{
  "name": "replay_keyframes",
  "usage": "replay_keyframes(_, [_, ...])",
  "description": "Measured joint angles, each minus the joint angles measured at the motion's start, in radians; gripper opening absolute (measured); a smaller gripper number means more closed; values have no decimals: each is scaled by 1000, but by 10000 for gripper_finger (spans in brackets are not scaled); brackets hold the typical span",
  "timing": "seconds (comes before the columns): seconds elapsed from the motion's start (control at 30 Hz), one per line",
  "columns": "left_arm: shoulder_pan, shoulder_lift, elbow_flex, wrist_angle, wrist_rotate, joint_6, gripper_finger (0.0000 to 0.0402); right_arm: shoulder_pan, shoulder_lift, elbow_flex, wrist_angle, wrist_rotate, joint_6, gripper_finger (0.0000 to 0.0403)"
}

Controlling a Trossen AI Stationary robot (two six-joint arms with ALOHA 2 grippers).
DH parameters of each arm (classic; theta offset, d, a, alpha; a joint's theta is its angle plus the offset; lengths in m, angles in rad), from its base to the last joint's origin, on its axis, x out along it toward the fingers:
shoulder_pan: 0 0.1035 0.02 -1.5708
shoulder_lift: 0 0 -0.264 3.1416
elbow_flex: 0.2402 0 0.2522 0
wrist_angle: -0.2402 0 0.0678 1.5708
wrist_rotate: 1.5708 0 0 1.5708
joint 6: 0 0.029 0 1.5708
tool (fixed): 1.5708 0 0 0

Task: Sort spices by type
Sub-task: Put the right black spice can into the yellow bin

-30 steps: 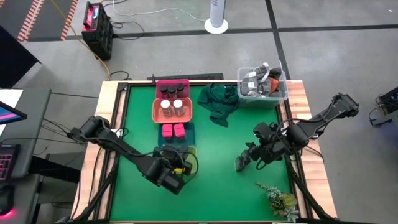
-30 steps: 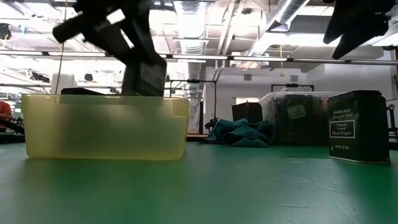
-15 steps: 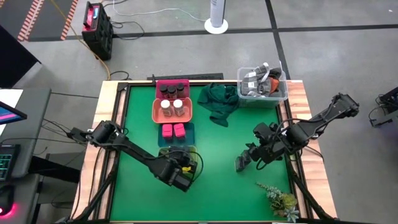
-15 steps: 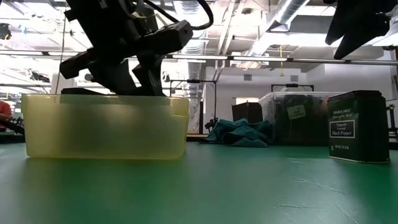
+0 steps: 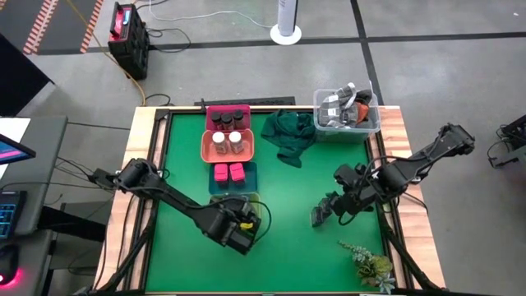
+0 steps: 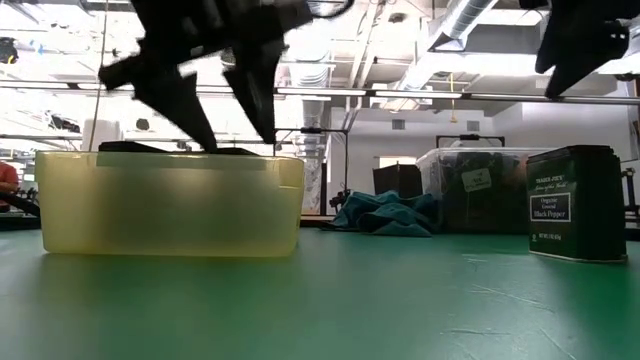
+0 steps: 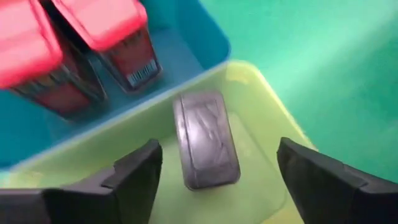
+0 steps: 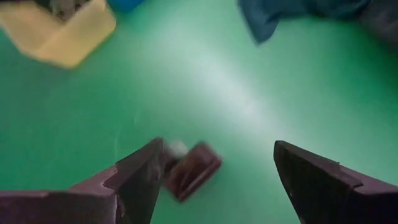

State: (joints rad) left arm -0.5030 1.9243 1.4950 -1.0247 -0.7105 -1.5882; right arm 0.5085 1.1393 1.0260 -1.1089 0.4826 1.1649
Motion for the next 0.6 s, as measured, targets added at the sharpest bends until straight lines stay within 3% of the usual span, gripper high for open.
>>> replay_keyframes(0.07, [0,-20,23,-59,-5,13,313,-12,0,0,2,-57,-21,327])
replay_keyframes(0.23, [34,-62,57,-203,-9,105,315,-48,0,0,3,-84,-67,327])
replay_keyframes(0.4, [114,-117,62,-197,107,283,315,-100,1,0,3,-150,-29,327])
replay_keyframes(0.5, [164,-163,62,-154,99,379,315,-100,1,0,3,-157,72,327])
replay_keyframes(0.6, [200,-221,62,-74,24,497,316,-108,16,0,2,-200,181,327])
